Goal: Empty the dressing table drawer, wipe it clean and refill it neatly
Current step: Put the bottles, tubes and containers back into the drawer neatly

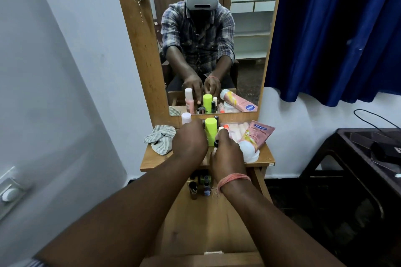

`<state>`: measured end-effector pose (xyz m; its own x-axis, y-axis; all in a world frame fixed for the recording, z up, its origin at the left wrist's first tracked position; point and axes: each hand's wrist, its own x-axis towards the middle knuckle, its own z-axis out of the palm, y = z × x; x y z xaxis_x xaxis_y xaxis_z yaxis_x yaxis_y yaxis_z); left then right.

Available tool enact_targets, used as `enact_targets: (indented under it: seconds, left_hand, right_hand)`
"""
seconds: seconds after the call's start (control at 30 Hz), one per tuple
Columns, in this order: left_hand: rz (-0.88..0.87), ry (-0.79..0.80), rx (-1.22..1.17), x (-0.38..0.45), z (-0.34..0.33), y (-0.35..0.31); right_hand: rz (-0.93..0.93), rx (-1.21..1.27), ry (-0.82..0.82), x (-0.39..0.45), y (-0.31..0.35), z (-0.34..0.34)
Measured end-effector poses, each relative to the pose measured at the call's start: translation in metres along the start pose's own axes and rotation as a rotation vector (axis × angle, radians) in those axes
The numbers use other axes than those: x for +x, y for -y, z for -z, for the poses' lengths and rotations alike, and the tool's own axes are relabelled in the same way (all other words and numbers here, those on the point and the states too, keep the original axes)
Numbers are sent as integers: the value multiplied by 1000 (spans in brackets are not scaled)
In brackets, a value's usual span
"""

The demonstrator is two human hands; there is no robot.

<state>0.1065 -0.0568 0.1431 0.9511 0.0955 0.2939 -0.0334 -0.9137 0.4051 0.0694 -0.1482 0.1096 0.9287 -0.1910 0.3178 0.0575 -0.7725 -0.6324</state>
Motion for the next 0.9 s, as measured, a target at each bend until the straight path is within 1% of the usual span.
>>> enact_targets:
  seconds: [0.2, 0.27, 0.33, 0.43, 0.5, 0.53, 0.6, 0.7, 0.77, 0.9]
  left_hand:
    - [-40, -18, 27, -6, 5, -5]
    - [-74, -38, 50, -14, 11, -5]
    - [-90, -63, 29, -25, 19, -1]
    - [-85, -101, -38, -49, 33, 18]
    - [-80, -115, -100, -74, 38, 37]
    - [-62, -97, -147, -86, 36, 45]
    - [4, -7, -230, -106, 23, 59]
    - [92, 119, -230, -120, -5, 75]
    - [145, 163, -239, -126, -19, 80]
    - [146, 205, -254, -131, -30, 84]
  right_hand:
    - [14, 28, -12, -4, 3, 1]
    - [24, 75, -11, -9, 4, 7]
    - [21, 176, -7, -19, 3, 18]
    - [-20, 350, 95, -43, -8, 30]
    - [-98, 395, 187, -60, -22, 28]
    - [-132, 374, 206, -65, -29, 26]
    - [-178, 280, 255, -70, -41, 19]
    - [-222, 176, 335, -68, -45, 8]
    - [-213, 105, 350, -64, -43, 0]
    - [-124, -6, 401, -59, -37, -14]
